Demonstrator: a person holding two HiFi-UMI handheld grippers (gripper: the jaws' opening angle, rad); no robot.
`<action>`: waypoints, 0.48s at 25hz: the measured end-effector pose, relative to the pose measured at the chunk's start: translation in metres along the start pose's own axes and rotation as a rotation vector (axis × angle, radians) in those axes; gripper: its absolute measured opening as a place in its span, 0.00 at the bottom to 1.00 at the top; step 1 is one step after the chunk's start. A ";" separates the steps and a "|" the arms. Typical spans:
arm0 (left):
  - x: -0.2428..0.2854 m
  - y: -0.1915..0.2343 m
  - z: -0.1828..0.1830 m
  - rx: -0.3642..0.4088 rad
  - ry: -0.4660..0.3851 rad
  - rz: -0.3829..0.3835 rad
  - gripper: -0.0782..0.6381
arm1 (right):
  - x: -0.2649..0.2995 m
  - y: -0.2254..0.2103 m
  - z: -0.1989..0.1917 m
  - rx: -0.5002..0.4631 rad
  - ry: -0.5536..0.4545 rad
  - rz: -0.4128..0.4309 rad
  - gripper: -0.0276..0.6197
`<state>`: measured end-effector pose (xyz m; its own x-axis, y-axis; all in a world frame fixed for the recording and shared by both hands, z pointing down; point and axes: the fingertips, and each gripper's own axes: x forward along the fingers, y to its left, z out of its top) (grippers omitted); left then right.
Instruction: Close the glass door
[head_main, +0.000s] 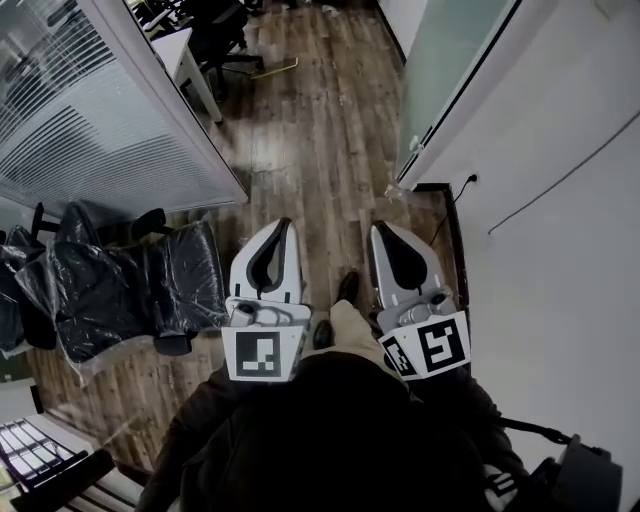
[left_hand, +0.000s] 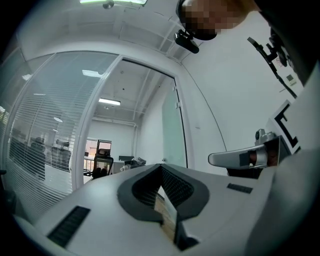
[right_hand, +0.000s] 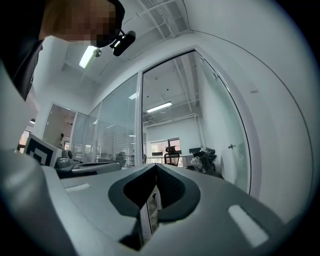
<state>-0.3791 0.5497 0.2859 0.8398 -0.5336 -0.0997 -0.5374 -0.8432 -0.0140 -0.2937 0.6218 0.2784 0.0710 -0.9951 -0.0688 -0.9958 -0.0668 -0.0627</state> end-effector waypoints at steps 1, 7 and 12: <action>0.010 0.004 -0.003 -0.001 0.001 -0.002 0.10 | 0.009 -0.005 -0.002 0.002 0.000 0.000 0.05; 0.090 0.023 -0.006 -0.001 -0.004 -0.008 0.10 | 0.071 -0.054 0.000 0.009 -0.021 0.002 0.05; 0.174 0.031 -0.006 0.001 -0.012 -0.002 0.10 | 0.125 -0.111 0.007 -0.004 -0.036 0.005 0.05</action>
<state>-0.2493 0.4305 0.2743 0.8397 -0.5313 -0.1119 -0.5361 -0.8440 -0.0154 -0.1740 0.5049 0.2701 0.0684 -0.9922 -0.1045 -0.9963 -0.0625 -0.0588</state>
